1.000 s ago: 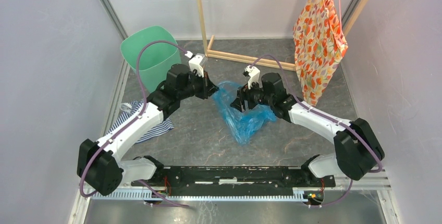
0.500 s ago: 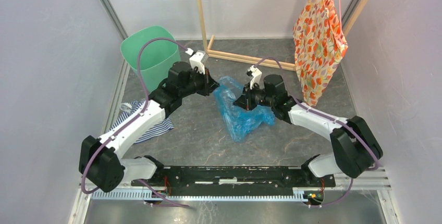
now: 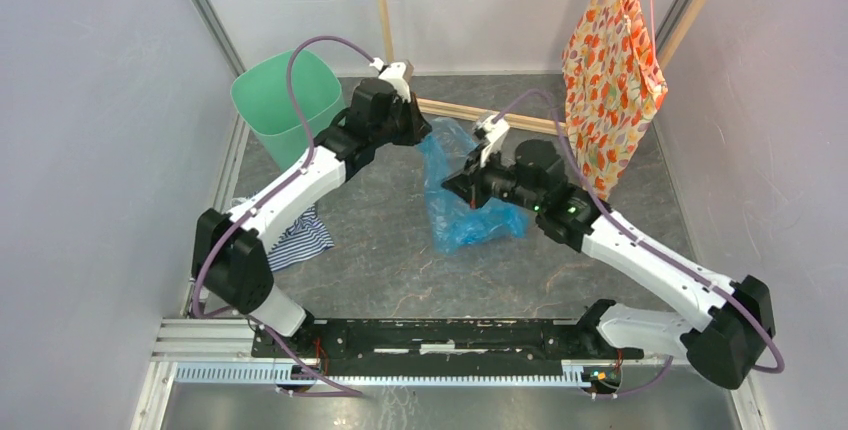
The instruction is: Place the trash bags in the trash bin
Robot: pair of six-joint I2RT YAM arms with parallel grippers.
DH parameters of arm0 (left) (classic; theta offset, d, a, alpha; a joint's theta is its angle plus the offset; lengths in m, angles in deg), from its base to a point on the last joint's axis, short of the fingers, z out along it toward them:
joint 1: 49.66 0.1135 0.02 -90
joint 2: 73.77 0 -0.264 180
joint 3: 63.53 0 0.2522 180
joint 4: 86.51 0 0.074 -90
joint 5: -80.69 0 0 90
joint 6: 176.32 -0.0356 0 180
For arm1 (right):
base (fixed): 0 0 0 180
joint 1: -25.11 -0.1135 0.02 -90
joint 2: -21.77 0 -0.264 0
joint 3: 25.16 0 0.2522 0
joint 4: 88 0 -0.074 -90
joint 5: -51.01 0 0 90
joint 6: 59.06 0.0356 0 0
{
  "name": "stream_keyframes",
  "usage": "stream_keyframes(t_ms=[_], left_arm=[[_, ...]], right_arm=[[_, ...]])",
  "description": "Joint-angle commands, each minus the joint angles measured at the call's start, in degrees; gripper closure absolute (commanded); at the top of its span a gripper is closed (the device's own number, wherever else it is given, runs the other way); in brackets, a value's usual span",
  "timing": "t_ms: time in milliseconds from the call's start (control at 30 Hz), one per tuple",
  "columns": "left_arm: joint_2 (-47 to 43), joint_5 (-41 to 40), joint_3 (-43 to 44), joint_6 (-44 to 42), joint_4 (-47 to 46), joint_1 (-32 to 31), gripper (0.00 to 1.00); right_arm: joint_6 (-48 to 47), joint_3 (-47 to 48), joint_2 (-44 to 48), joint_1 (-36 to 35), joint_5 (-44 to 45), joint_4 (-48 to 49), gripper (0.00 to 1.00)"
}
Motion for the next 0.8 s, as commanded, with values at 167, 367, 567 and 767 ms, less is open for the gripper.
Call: stream_keyframes(t_ms=[167, 367, 567, 767], left_arm=[[3.11, -0.96, 11.48, 5.91, 10.8, 0.17, 0.46], [-4.07, -1.22, 9.33, 7.39, 19.78, 1.67, 0.31], [-12.38, -0.66, 3.65, 8.72, 25.43, 2.63, 0.24], [-18.63, 3.97, -5.99, 13.68, 24.73, 2.63, 0.24]], right_arm=[[-0.65, -1.56, -5.75, -5.6, 13.82, -7.24, 1.0], [0.73, -3.91, -5.8, -7.79, 13.76, -3.76, 1.0], [2.65, -5.49, -5.43, -10.14, 15.55, -1.53, 1.0], [3.56, -4.99, -5.84, -11.83, 15.92, -0.99, 1.0]])
